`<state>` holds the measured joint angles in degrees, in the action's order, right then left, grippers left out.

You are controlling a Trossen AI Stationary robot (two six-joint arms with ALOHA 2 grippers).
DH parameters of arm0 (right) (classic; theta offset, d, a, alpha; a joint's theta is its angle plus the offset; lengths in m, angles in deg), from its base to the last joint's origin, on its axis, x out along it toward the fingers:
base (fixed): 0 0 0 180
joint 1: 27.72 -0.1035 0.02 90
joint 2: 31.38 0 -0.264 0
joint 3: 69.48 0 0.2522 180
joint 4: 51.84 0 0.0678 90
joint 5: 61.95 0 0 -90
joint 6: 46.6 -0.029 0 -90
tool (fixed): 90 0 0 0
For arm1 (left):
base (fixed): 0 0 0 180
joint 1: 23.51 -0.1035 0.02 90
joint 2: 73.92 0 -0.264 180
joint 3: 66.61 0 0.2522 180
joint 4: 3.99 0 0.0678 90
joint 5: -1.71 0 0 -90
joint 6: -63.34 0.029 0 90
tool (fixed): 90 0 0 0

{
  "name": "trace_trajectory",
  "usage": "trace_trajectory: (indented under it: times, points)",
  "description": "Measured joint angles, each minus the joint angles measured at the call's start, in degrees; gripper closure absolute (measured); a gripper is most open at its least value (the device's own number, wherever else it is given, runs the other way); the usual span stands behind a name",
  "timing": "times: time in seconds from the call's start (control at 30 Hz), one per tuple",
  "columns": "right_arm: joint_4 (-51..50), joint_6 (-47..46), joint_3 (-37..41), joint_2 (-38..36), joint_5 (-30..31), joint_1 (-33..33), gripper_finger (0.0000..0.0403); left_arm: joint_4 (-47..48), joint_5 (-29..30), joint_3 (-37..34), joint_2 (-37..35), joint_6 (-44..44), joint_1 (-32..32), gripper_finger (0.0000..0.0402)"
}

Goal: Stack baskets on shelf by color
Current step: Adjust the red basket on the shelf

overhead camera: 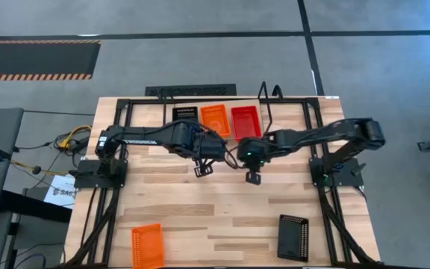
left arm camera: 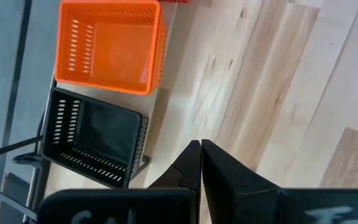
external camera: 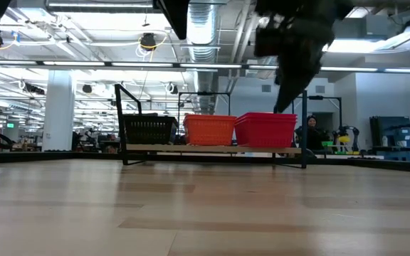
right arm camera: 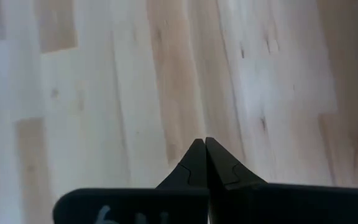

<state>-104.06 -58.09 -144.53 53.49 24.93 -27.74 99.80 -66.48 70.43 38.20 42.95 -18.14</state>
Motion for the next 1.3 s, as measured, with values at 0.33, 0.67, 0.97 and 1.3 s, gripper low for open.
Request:
trace_trajectory:
  times: [0.33, 0.67, 0.97, 1.3]
  points:
    - [2.55, 7.52, -0.45, 10.45, 4.84, 2.36, 0.0403, 0.01, 0.73, 0.04, 0.01, -0.47, 0.33, 0.0401]
    - [3.11, 13.13, -0.45, 8.66, 10.54, 7.08, 0.0403, -0.04, 1.0, 0.04, 0.01, -0.54, 0.35, 0.0401]
    - [3.44, 17.56, -0.46, 8.05, 10.55, 11.45, 0.0403, -0.04, 1.03, 0.04, 0.02, -1.84, 0.35, 0.0401]
    - [5.18, 20.96, -0.45, 8.05, 10.54, 13.76, 0.0403, -0.04, 0.13, 0.04, 0.02, -3.9, 0.9, 0.0401]
